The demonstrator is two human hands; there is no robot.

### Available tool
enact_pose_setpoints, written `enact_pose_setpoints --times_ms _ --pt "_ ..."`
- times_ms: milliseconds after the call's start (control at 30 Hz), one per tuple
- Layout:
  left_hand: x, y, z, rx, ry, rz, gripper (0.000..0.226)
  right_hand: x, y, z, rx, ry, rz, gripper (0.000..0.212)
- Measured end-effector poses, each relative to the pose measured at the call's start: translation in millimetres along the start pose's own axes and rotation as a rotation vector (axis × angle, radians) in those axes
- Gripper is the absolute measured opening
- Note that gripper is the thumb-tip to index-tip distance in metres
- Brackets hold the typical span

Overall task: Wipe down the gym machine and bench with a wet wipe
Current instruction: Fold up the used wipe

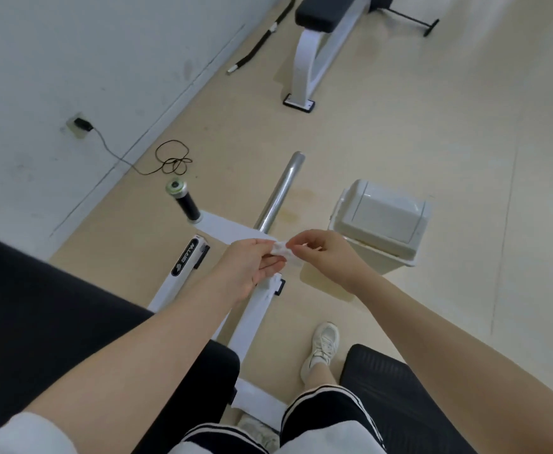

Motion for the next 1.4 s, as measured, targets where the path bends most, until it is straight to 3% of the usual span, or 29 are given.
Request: enact_pose_setpoints --times_ms 200,400,667,800,933,1000,1100,1200,1300,1400 --pt "72.1 -108.0 24.1 -0.031 -0.016 -0.118 0.024 53.4 95.5 31.8 0.099 -0.054 0.255 0.014" --pt "144.3 -186.8 18.6 0.152 -0.016 -0.170 0.034 103.9 173.0 82.5 0.143 -0.200 0.308 0.014" --pt "251.3 -225.0 -56.4 0.271 0.232 -0.087 0.021 136.3 226.5 193.6 0.338 -0.436 0.523 0.009" --pt "310.7 -244.3 -101.3 0.170 0.326 -0.057 0.016 155.7 235.8 244.3 0.413 -0.512 0.552 0.012" --pt "369.4 -267.3 -140.1 0.048 0.372 -0.006 0.047 171.3 233.0 289.0 0.503 -0.585 0.567 0.010" --pt "391.7 -276.2 -151.8 -0.032 0.389 0.014 0.047 181.1 225.9 309.4 0.610 -0.644 0.570 0.009" --pt "412.9 -285.7 -155.6 -0.217 0.389 0.072 0.072 198.4 210.3 333.6 0.817 -0.770 0.549 0.003" --pt "423.4 -291.9 -150.7 -0.381 0.381 0.131 0.067 218.8 191.0 348.8 1.009 -0.865 0.522 0.001" --pt "429.3 -288.6 -150.5 -0.395 0.407 0.196 0.057 242.0 174.7 358.3 1.167 -0.974 0.555 0.003" --pt "434.1 -284.1 -152.8 -0.379 0.448 0.226 0.055 267.8 166.3 359.2 1.336 -1.018 0.588 0.032"
Point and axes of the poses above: each hand's wrist, its own x-axis towards the middle knuckle, its own y-axis out of the back of the hand, z = x × y, the point moved 5 cm from there along x, towards the middle knuckle, and after that the axes turned 7 degrees about -y, right-handed, at the moved point
